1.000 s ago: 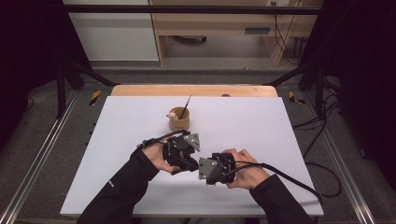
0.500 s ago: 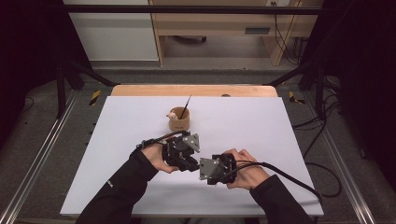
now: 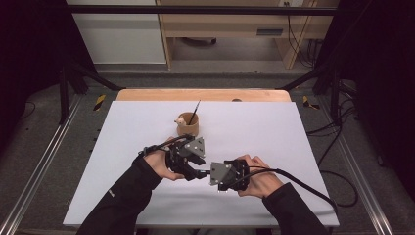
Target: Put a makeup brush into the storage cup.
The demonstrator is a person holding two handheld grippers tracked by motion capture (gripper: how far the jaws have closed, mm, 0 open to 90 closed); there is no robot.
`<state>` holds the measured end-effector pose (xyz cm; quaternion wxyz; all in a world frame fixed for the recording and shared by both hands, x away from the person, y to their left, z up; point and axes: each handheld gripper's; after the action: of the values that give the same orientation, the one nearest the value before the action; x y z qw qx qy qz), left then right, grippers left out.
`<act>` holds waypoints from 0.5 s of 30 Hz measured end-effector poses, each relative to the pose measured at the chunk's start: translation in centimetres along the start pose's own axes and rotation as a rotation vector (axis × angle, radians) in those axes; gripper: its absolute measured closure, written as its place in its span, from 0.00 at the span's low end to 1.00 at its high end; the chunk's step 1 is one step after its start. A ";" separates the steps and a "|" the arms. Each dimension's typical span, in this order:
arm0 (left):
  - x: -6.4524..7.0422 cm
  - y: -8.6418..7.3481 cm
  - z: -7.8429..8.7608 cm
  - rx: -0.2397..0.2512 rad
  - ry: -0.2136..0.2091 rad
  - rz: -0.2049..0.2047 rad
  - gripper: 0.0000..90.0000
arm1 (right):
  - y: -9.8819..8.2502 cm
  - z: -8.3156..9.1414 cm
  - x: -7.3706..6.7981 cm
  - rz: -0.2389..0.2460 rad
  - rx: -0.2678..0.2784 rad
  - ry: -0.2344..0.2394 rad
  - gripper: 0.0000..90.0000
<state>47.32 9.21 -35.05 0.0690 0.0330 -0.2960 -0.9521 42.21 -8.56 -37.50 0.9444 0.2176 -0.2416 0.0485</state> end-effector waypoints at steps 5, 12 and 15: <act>-0.2 -0.6 0.7 0.047 0.038 0.017 0.38 | -0.2 -0.1 0.1 -0.014 -0.005 0.005 0.88; -0.8 -2.0 1.7 0.089 0.073 0.055 0.25 | -0.8 -0.1 0.4 -0.042 -0.014 0.004 0.88; -1.0 -2.8 2.0 0.090 0.117 0.077 0.22 | -1.0 0.0 0.6 -0.050 -0.008 0.002 0.88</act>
<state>47.76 12.74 -34.93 0.1212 0.0802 -0.3349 -0.9310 42.95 -9.44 -37.64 0.9465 0.2196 -0.2353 0.0239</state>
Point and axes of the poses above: each handheld gripper's, and its own axes: z roughly backward along the jaws, y roughly out of its top, x roughly to its right, and after that the axes turned 3 degrees about z, right-handed
